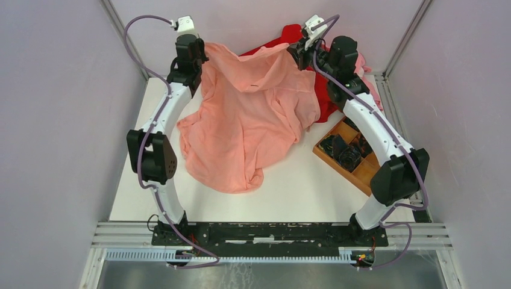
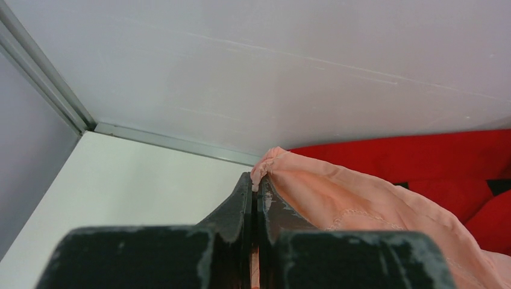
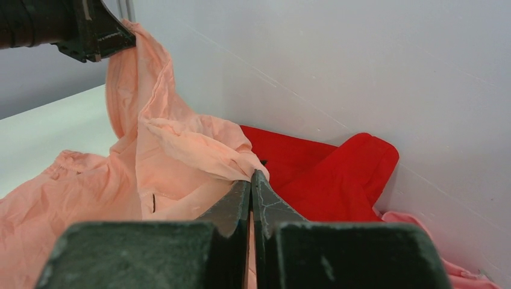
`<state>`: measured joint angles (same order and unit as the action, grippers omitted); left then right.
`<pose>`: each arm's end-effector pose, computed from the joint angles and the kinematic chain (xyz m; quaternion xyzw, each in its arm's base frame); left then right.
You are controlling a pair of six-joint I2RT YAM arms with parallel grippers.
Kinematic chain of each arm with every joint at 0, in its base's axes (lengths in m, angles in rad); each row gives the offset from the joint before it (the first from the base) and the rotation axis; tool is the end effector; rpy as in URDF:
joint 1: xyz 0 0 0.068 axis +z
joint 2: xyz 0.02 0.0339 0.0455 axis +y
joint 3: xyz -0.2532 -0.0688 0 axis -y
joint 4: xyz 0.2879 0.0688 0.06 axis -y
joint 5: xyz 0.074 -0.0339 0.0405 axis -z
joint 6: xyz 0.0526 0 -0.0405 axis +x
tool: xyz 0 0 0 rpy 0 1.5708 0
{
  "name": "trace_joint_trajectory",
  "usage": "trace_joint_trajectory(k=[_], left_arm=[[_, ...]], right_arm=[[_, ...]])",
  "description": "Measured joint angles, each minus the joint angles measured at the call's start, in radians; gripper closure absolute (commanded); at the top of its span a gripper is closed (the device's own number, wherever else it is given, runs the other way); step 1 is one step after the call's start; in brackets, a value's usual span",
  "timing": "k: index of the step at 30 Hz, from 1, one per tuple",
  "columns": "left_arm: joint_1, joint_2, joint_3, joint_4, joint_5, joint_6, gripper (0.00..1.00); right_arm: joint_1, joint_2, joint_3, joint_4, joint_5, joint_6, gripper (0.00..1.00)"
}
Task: Zip up the jacket
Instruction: Flatten out the jacket at the center of the board.
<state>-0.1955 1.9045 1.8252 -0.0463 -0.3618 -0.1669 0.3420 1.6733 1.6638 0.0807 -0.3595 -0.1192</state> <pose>0.5107 -0.0821 0.3743 -0.1084 0.7395 0.0155 0.6642 0.4246 0.1708 0.4314 -0.2806 0.6229 0.2011 0.7020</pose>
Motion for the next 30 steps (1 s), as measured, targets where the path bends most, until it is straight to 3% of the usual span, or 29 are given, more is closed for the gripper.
trace_joint_trajectory(k=[5, 10, 21, 30], left_arm=[[0.010, -0.001, -0.047, -0.001, 0.044, -0.001, 0.98], [0.008, -0.051, -0.114, 0.006, 0.109, 0.000, 0.98], [0.008, -0.401, -0.322, 0.103, 0.238, -0.006, 0.98], [0.002, -0.560, -0.342, 0.152, 0.380, -0.055, 0.98]], right_arm=[[0.001, 0.000, 0.008, -0.016, -0.064, -0.021, 0.90], [0.001, -0.002, 0.021, -0.058, -0.147, -0.071, 0.90], [0.001, -0.084, 0.022, -0.135, -0.183, -0.091, 0.94], [0.003, -0.203, 0.020, -0.172, -0.082, -0.133, 0.95]])
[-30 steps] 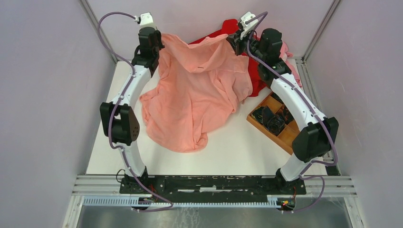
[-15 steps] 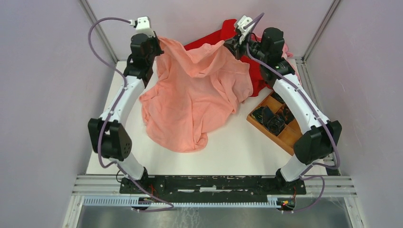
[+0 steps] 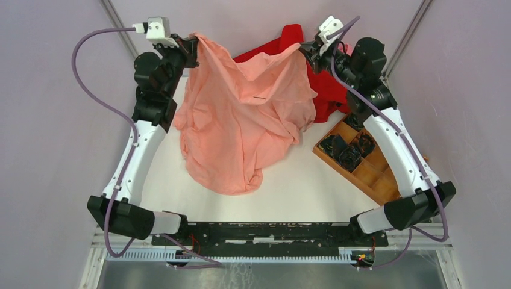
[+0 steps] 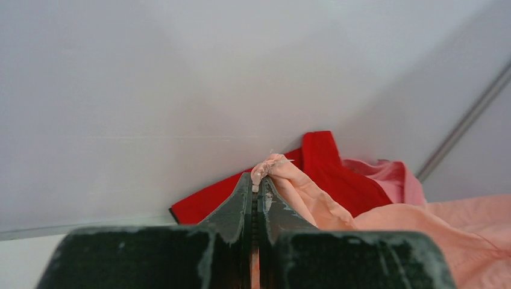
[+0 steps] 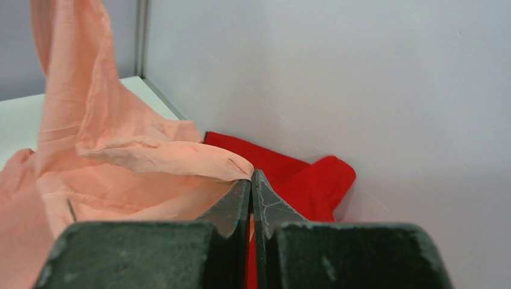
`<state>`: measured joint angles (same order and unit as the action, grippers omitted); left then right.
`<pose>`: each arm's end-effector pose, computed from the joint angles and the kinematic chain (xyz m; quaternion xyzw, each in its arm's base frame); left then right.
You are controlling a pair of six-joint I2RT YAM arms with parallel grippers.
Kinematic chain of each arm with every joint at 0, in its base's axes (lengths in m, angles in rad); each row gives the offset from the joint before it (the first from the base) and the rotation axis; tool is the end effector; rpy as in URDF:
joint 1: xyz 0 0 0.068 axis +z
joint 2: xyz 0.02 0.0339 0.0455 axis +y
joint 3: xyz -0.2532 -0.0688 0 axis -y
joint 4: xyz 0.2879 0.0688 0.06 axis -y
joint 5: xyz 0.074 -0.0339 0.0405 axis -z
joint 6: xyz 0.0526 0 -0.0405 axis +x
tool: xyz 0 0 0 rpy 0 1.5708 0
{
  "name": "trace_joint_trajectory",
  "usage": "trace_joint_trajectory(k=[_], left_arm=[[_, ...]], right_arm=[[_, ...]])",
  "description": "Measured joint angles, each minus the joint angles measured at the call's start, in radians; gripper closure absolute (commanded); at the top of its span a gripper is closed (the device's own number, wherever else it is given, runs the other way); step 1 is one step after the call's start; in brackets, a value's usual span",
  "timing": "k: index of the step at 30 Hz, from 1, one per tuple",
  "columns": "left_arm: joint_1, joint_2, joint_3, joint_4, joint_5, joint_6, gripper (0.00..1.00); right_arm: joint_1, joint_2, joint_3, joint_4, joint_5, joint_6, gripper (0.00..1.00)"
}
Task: Zip up the jacket
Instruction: Flatten out the jacket at the center of the board.
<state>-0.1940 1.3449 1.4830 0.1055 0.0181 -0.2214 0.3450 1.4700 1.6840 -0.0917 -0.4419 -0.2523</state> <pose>0.3560 -0.0709 0.4899 -0.0013 0.6160 -0.1679 0.7697 0.3535 0.1510 0.5000 -0.3471 0.5696 0.1789 0.7233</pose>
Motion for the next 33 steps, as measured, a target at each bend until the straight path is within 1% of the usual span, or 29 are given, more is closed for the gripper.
trace_joint_trajectory(k=[3, 5, 7, 12, 16, 21, 26, 28, 29, 30, 31, 33], left_arm=[[-0.034, -0.003, -0.008, 0.000, 0.055, -0.017, 0.98], [-0.074, -0.003, -0.024, -0.005, 0.072, -0.024, 0.98], [-0.138, -0.001, -0.047, -0.008, 0.069, -0.025, 0.98], [-0.294, 0.054, -0.062, -0.029, 0.006, -0.025, 0.98], [-0.380, 0.143, -0.056, -0.058, -0.079, -0.027, 0.98], [-0.438, 0.299, 0.007, -0.133, -0.183, -0.032, 0.98], [-0.461, 0.410, 0.050, -0.180, -0.187, -0.057, 0.98], [-0.463, 0.437, 0.063, -0.182, -0.158, -0.073, 0.93], [-0.464, 0.455, 0.075, -0.183, -0.122, -0.084, 0.87], [-0.464, 0.463, 0.081, -0.183, -0.106, -0.091, 0.79], [-0.464, 0.475, 0.090, -0.184, -0.075, -0.097, 0.67], [-0.463, 0.497, 0.113, -0.187, 0.016, -0.106, 0.49]], right_arm=[[-0.003, -0.037, -0.066, 0.006, 0.072, -0.008, 0.95], [-0.011, -0.051, -0.125, 0.004, 0.115, -0.007, 0.94], [-0.029, -0.049, -0.180, -0.001, 0.142, 0.005, 0.93], [-0.132, -0.033, -0.307, -0.004, 0.146, 0.069, 0.92], [-0.217, -0.032, -0.390, 0.000, 0.143, 0.086, 0.90], [-0.284, -0.030, -0.443, 0.000, 0.116, 0.092, 0.81], [-0.348, -0.034, -0.479, 0.006, 0.036, 0.093, 0.62], [-0.374, -0.049, -0.503, 0.009, -0.001, 0.092, 0.59], [-0.387, -0.064, -0.521, 0.011, -0.024, 0.089, 0.57], [-0.396, -0.079, -0.535, 0.011, -0.042, 0.088, 0.56], [-0.405, -0.095, -0.549, 0.013, -0.063, 0.087, 0.55], [-0.416, -0.135, -0.581, 0.027, -0.121, 0.087, 0.52]])
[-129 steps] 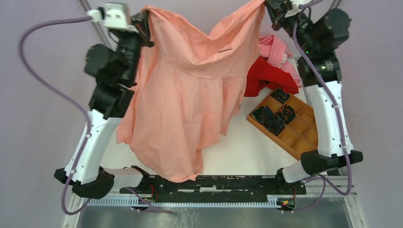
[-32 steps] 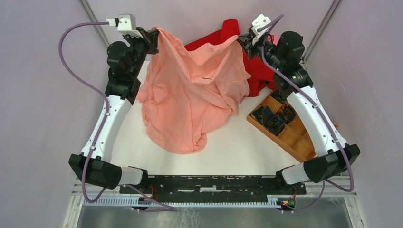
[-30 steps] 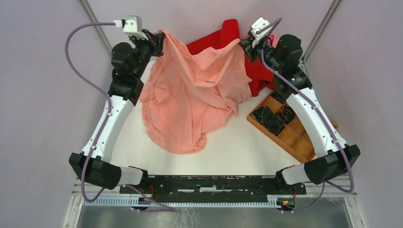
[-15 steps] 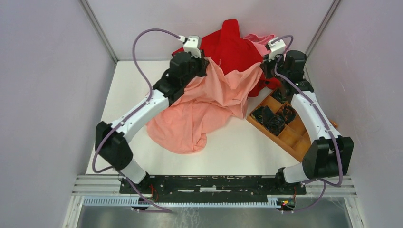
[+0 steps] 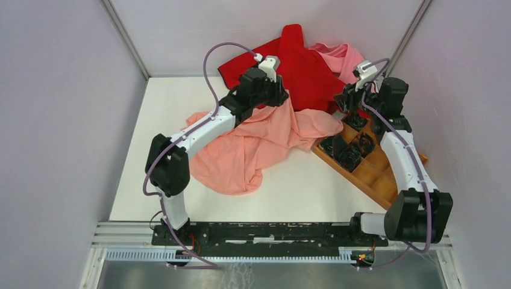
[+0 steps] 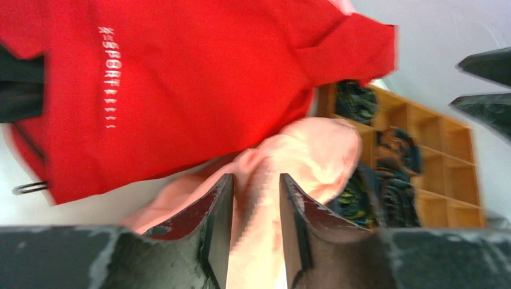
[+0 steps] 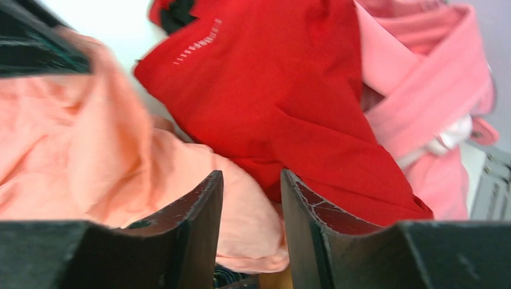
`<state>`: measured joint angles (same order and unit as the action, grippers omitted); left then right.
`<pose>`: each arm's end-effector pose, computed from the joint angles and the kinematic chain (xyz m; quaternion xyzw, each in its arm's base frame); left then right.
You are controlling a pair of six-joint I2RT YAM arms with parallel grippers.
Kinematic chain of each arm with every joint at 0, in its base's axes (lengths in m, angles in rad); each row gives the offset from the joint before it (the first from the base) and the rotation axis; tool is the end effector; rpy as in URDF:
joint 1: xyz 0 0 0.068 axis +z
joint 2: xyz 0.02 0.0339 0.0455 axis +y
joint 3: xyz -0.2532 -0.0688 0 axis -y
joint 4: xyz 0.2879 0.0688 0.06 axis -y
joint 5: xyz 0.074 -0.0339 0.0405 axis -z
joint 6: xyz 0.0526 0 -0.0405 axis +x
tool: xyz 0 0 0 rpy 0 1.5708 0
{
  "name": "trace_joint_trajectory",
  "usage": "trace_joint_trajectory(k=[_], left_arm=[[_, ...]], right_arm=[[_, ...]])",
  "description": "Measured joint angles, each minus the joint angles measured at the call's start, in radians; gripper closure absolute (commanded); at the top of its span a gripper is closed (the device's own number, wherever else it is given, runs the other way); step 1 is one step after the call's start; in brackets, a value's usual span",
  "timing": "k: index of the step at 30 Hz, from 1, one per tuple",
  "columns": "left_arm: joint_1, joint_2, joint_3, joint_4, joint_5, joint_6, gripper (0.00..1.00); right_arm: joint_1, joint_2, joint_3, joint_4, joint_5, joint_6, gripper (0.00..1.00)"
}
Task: Zip up the jacket
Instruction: Flatten out the jacket at the center of the board.
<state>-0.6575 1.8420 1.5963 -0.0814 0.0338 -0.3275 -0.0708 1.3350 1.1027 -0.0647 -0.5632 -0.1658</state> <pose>0.3959 -0.3079 0.3049 0.1432 0.8000 -0.2875 0.5067 0.3692 0.0020 0.3171 -0.2017 0.7636 0.1544 0.5937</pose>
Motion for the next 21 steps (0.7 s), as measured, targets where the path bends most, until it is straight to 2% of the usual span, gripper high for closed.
trace_joint_trajectory(k=[2, 4, 10, 15, 21], left_arm=[[0.000, 0.013, 0.015, -0.005, 0.084, -0.009, 0.36], [0.000, 0.014, 0.021, -0.026, 0.155, -0.009, 0.28], [0.000, -0.052, -0.006, -0.085, 0.266, 0.063, 0.13], [0.037, -0.298, -0.164, -0.104, 0.258, 0.152, 0.11], [0.226, -0.616, -0.421, -0.050, 0.247, 0.167, 0.09]], right_arm=[[-0.002, -0.041, -0.033, 0.021, -0.071, 0.002, 0.49], [-0.002, -0.074, -0.068, 0.059, -0.143, 0.012, 0.48], [-0.001, -0.136, -0.222, 0.240, -0.364, 0.127, 0.47], [0.021, -0.137, -0.311, 0.358, -0.457, 0.238, 0.47], [0.158, -0.137, -0.330, 0.415, -0.465, 0.301, 0.45]])
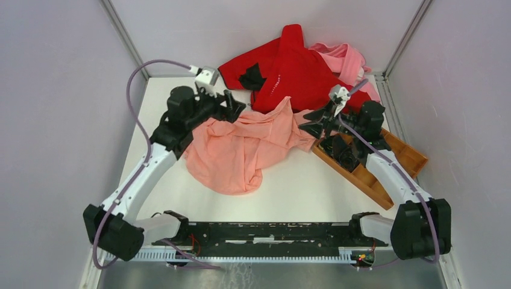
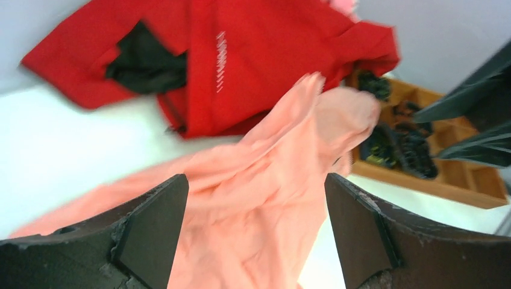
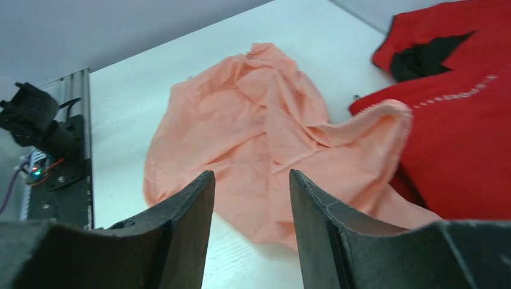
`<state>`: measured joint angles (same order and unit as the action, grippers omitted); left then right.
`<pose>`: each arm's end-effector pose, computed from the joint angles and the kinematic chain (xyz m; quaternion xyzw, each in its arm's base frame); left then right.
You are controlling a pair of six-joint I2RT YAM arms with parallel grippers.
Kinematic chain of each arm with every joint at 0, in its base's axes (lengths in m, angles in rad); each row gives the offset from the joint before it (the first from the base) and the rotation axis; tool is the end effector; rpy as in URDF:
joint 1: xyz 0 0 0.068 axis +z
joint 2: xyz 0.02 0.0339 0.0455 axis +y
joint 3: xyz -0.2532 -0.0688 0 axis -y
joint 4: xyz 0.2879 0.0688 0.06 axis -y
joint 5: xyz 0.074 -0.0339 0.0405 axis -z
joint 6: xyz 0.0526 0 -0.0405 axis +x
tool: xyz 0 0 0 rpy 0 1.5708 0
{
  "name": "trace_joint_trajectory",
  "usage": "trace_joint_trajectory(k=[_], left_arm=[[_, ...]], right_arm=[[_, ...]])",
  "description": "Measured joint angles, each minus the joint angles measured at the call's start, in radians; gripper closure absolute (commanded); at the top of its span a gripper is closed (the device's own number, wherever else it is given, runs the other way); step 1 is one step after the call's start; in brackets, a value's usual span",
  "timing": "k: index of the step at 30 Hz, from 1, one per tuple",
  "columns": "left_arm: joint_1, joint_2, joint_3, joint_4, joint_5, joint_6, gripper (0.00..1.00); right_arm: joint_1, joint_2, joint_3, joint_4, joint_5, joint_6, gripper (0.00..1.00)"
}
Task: Zip up the jacket
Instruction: Flatten out the jacket at the center of the board, then adjust the jacket at the center of the board.
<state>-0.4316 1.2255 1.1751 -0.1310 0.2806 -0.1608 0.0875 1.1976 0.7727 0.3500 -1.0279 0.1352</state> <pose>0.3094 -0.1585 0.3747 0.1914 0.7417 -0.2878 0.5749 0.3105 0.0724 0.2777 -0.3191 0.6462 0.4240 0.5486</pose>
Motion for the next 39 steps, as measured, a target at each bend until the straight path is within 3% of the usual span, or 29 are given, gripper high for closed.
trace_joint_trajectory(k=[4, 9, 16, 19, 25, 32, 39], left_arm=[[0.110, -0.126, -0.215, 0.028, -0.016, -0.024, 0.09], [0.280, -0.135, -0.365, 0.030, 0.041, -0.105, 0.09], [0.572, 0.005, -0.394, 0.134, 0.140, -0.315, 0.12], [0.653, 0.121, -0.381, 0.163, 0.141, -0.396, 0.22], [0.692, 0.339, -0.289, 0.137, 0.141, -0.433, 0.25], [0.692, 0.433, -0.193, 0.104, 0.143, -0.393, 0.34], [0.692, 0.544, -0.107, 0.071, 0.193, -0.332, 0.34]], right_arm=[[0.124, 0.033, 0.029, -0.031, 0.064, 0.006, 0.43], [0.211, 0.151, 0.182, -0.154, 0.217, 0.002, 0.40], [0.253, 0.188, 0.230, -0.217, 0.385, 0.021, 0.40], [0.256, 0.191, 0.230, -0.219, 0.413, 0.029, 0.40], [0.257, 0.194, 0.229, -0.219, 0.438, 0.043, 0.40], [0.257, 0.210, 0.224, -0.216, 0.437, 0.063, 0.39], [0.257, 0.184, 0.165, -0.191, 0.435, 0.069, 0.38]])
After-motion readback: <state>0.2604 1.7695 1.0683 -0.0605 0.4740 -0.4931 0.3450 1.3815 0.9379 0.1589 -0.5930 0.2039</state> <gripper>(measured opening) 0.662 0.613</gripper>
